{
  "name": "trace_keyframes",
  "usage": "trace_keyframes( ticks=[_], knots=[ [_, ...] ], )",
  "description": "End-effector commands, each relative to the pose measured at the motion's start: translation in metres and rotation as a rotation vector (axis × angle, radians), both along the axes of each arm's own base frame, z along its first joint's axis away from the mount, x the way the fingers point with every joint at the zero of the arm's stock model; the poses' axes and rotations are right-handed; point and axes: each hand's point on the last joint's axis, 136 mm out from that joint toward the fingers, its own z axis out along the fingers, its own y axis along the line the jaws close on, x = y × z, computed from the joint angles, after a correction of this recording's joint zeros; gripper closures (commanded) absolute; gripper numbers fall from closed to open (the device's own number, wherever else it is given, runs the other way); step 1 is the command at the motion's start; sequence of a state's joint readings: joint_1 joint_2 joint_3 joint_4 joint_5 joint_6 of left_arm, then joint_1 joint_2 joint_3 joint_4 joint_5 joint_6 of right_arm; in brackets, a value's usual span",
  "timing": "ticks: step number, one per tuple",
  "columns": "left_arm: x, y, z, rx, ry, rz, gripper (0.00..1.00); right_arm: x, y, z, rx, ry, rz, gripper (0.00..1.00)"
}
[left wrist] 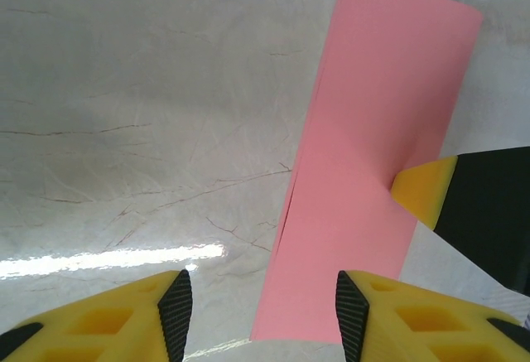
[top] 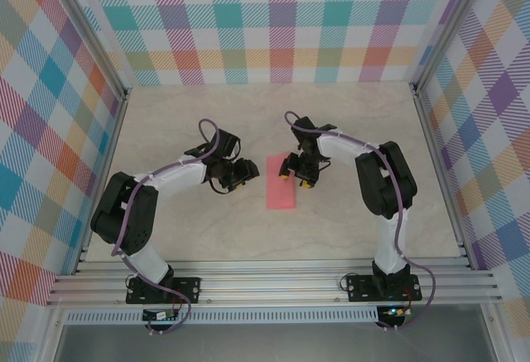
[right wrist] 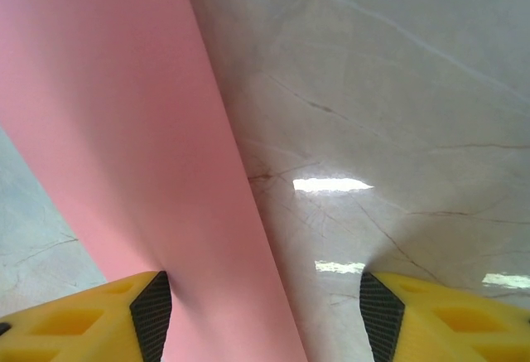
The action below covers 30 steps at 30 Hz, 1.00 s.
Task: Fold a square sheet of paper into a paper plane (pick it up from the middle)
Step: Hold the square sheet of paper at the center of the table.
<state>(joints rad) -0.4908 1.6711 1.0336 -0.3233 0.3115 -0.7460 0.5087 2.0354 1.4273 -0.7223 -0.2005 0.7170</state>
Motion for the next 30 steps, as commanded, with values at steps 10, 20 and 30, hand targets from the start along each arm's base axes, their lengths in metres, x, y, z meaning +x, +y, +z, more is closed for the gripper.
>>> trace_keyframes(
  ticks=[10,20,30],
  knots=[
    [-0.007,0.001,0.004,0.012,-0.005,-0.012,0.52,-0.006,-0.008,-0.028,-0.100,0.067,-0.001,0.34],
    [-0.007,0.003,0.006,0.020,-0.014,-0.004,0.54,-0.009,-0.011,-0.034,-0.120,0.081,-0.006,0.34],
    [-0.007,0.007,0.010,0.032,-0.028,0.004,0.55,-0.012,-0.013,-0.038,-0.126,0.092,-0.007,0.34]
  ],
)
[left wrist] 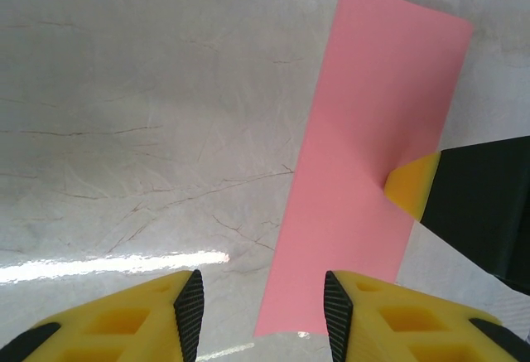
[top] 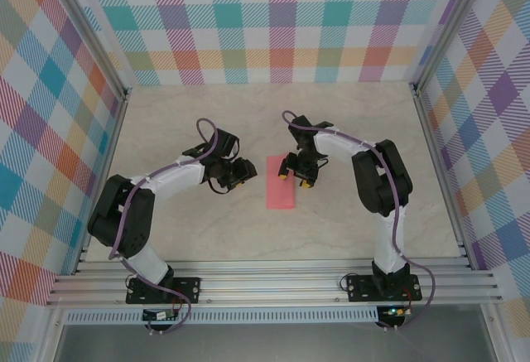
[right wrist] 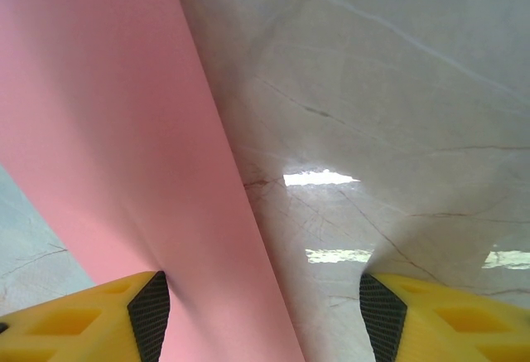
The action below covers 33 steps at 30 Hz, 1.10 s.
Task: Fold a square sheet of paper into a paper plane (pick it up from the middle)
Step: Hold the square sheet of paper at the center of the table.
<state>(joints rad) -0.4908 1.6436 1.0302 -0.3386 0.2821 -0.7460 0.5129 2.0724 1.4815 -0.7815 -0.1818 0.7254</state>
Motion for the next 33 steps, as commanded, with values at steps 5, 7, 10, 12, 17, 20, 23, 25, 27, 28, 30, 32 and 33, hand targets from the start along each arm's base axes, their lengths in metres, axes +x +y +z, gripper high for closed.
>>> trace_keyframes(
  ticks=[5,7,10,12,17,20,23,25,27,28,30,32,33],
  knots=[
    [-0.007,-0.002,0.005,-0.007,-0.011,-0.016,0.56,-0.013,-0.012,-0.037,-0.091,0.064,-0.002,0.34],
    [-0.007,-0.003,0.006,-0.013,-0.011,-0.019,0.57,-0.013,-0.013,-0.038,-0.098,0.067,-0.002,0.34],
    [-0.006,-0.007,0.005,-0.031,-0.010,-0.027,0.59,-0.014,-0.016,-0.040,-0.108,0.069,0.001,0.34],
    [-0.005,-0.012,0.005,-0.050,-0.007,-0.034,0.63,-0.016,-0.017,-0.041,-0.115,0.071,0.001,0.34],
    [0.001,-0.022,0.000,-0.063,0.008,-0.039,0.87,-0.018,-0.021,-0.045,-0.135,0.077,-0.004,0.35],
    [0.004,-0.027,-0.003,-0.059,0.013,-0.037,0.89,-0.019,-0.022,-0.045,-0.136,0.077,-0.008,0.35],
    [0.008,-0.034,-0.005,-0.058,0.019,-0.044,0.89,-0.020,-0.023,-0.048,-0.140,0.082,-0.016,0.35],
    [0.009,-0.039,-0.007,-0.057,0.024,-0.050,0.90,-0.020,-0.023,-0.048,-0.139,0.082,-0.023,0.35],
    [0.012,-0.045,-0.008,-0.068,0.020,-0.052,0.90,-0.020,-0.023,-0.049,-0.143,0.083,-0.032,0.35],
    [0.014,-0.048,-0.007,-0.077,0.009,-0.053,0.90,-0.020,-0.023,-0.049,-0.142,0.082,-0.035,0.35],
    [0.015,-0.051,-0.009,-0.080,0.014,-0.051,0.90,-0.020,-0.023,-0.050,-0.140,0.084,-0.041,0.35],
    [0.016,-0.053,-0.011,-0.080,0.015,-0.051,0.90,-0.021,-0.024,-0.052,-0.144,0.086,-0.047,0.35],
    [0.016,-0.054,-0.011,-0.084,0.015,-0.054,0.90,-0.021,-0.023,-0.052,-0.141,0.085,-0.045,0.36]
  ],
)
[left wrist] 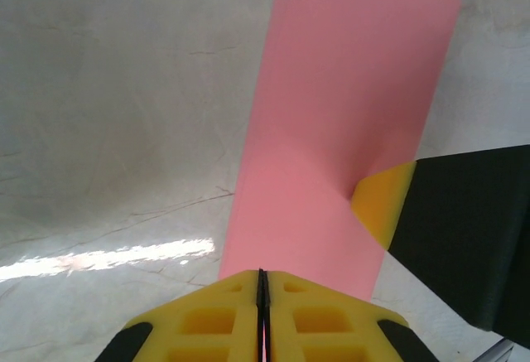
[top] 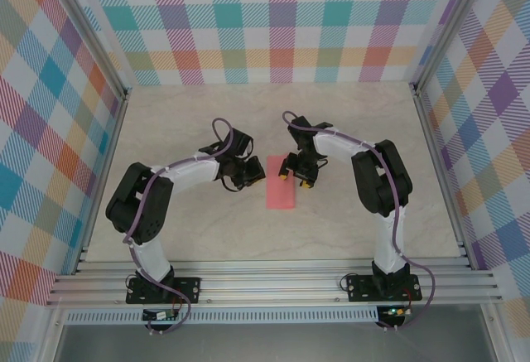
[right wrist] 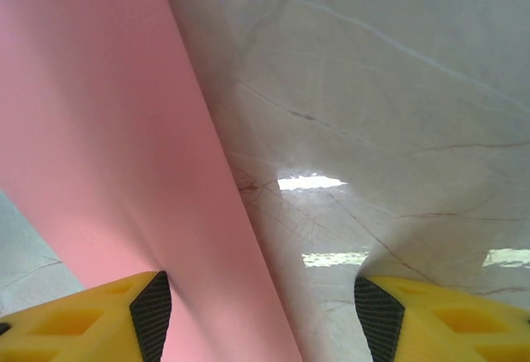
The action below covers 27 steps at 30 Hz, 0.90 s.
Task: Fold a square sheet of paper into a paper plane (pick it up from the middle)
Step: Hold the square sheet of paper at the center of the table.
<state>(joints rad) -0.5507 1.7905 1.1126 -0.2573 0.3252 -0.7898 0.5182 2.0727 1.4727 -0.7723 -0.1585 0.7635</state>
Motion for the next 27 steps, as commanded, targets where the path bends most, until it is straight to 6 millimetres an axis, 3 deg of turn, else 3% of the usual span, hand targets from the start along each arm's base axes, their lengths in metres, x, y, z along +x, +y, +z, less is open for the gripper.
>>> trace_keyframes(
  ticks=[1,8,13,20,27],
  knots=[
    [0.005,-0.012,0.005,-0.034,-0.009,-0.010,0.90,-0.022,-0.021,-0.049,-0.116,0.088,-0.010,0.36],
    [0.006,-0.021,-0.001,-0.050,0.003,-0.031,0.91,-0.024,-0.024,-0.051,-0.129,0.094,0.011,0.36],
    [0.008,-0.029,-0.009,-0.045,0.019,-0.046,1.00,-0.025,-0.024,-0.053,-0.129,0.100,0.006,0.36],
    [0.011,-0.037,-0.018,-0.033,0.022,-0.062,1.00,-0.027,-0.025,-0.054,-0.132,0.105,0.007,0.35],
    [0.006,-0.032,-0.045,0.021,0.070,-0.063,1.00,-0.028,-0.023,-0.054,-0.122,0.107,0.004,0.35]
  ],
)
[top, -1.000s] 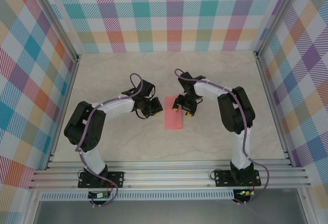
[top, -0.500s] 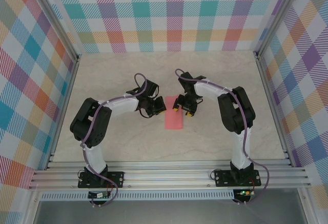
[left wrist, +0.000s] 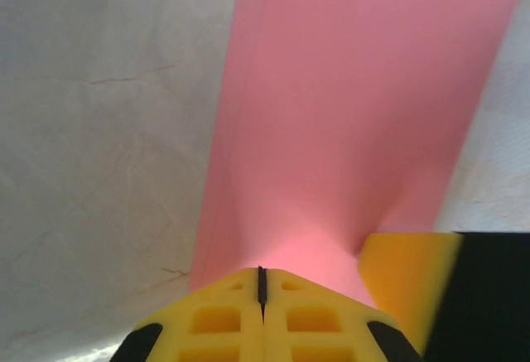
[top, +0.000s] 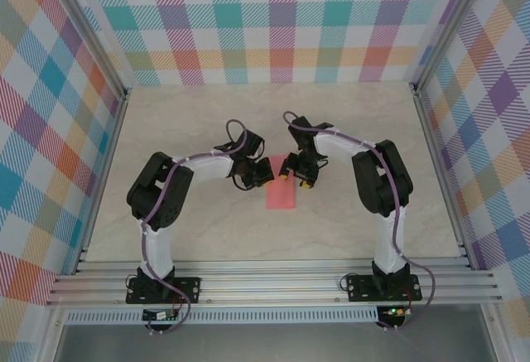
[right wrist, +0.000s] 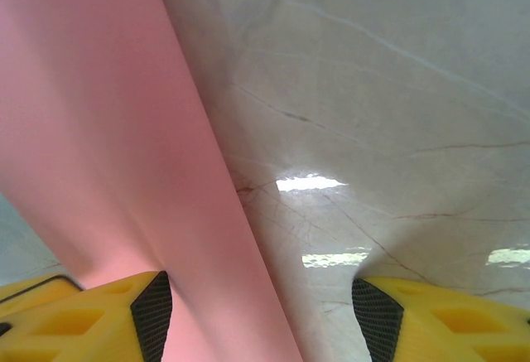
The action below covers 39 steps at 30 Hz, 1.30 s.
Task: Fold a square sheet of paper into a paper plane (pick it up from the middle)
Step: Hold the square sheet of paper at the center of the table, then fold the square sheet of paper in half at the center of the table.
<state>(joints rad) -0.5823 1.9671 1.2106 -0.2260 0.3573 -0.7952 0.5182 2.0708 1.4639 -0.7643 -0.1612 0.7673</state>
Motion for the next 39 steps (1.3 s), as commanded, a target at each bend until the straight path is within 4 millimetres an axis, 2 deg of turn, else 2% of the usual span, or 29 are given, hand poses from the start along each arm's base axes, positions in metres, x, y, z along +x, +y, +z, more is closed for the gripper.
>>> trace_keyframes(
  ticks=[1,4,7,11,14,15,18,21,24,30,39],
  knots=[
    [-0.004,-0.003,-0.014,0.027,0.021,-0.020,1.00,-0.025,-0.022,-0.051,-0.120,0.101,0.009,0.35],
    [-0.011,0.001,-0.026,0.055,0.045,-0.022,1.00,-0.022,-0.017,-0.046,-0.092,0.089,0.015,0.34],
    [-0.018,0.006,-0.035,0.076,0.065,-0.020,1.00,-0.010,-0.006,-0.028,-0.034,0.037,0.035,0.32],
    [-0.022,0.012,-0.041,0.094,0.069,-0.021,1.00,0.019,0.003,0.023,0.112,-0.124,0.040,0.31],
    [-0.023,0.013,-0.044,0.101,0.069,-0.025,1.00,0.032,0.015,0.068,0.290,-0.257,0.072,0.32],
    [-0.023,0.013,-0.045,0.104,0.071,-0.027,1.00,0.033,0.018,0.077,0.342,-0.277,0.088,0.35],
    [-0.023,0.012,-0.045,0.102,0.070,-0.033,1.00,0.032,0.026,0.088,0.416,-0.311,0.121,0.58],
    [-0.024,0.013,-0.046,0.105,0.069,-0.038,1.00,0.024,0.038,0.077,0.502,-0.260,0.139,0.81],
    [-0.024,0.014,-0.048,0.112,0.072,-0.040,1.00,0.022,0.040,0.057,0.508,-0.218,0.136,0.91],
    [-0.026,0.014,-0.050,0.114,0.077,-0.045,1.00,0.016,0.034,0.033,0.485,-0.192,0.139,0.96],
    [-0.027,0.015,-0.052,0.120,0.082,-0.047,1.00,0.001,0.011,-0.004,0.474,-0.179,0.139,0.95]
  ],
)
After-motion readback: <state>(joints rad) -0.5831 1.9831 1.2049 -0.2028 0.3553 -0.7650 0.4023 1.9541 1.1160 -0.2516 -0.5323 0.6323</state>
